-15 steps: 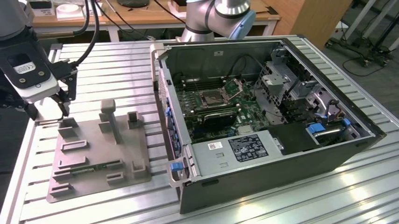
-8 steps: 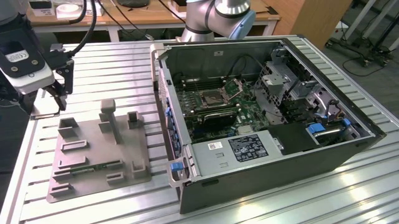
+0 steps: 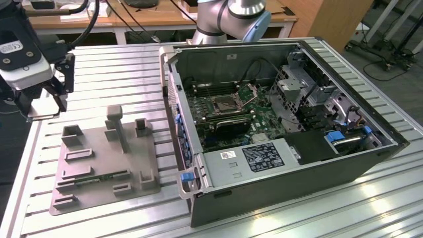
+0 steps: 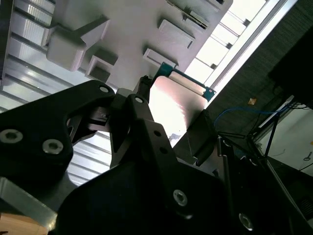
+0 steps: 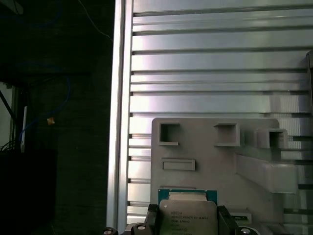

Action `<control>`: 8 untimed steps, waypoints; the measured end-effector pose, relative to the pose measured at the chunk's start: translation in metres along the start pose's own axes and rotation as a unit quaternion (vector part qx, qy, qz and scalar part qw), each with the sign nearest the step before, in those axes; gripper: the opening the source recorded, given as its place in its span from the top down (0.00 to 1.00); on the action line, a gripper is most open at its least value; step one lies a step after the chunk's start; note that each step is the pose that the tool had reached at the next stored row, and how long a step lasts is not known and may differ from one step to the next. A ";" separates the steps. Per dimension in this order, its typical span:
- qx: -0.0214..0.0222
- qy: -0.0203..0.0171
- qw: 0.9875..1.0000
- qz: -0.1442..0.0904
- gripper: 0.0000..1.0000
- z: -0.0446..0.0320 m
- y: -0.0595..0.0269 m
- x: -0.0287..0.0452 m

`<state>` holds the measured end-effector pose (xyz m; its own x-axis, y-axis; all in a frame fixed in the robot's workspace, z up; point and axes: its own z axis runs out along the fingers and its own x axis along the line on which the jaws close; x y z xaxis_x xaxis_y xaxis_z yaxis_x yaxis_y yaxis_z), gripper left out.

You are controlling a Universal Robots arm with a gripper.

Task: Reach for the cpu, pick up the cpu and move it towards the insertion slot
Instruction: 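Pick up the cpu and move it towards the insertion slot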

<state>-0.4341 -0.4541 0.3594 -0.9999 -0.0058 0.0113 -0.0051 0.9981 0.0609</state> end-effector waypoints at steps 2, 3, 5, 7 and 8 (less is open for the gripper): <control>0.000 0.000 1.000 0.000 0.45 -0.0025 0.0001 0.0000; 0.000 0.000 1.000 0.000 0.45 -0.0037 0.0002 0.0000; 0.000 0.000 1.000 0.000 0.45 -0.0057 0.0003 0.0001; 0.000 0.000 1.000 0.000 0.45 -0.0068 0.0004 0.0000; 0.000 0.000 1.000 0.000 0.45 -0.0068 0.0004 -0.0003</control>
<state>-0.4337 -0.4541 0.3662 -0.9999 -0.0059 0.0111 -0.0052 0.9981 0.0611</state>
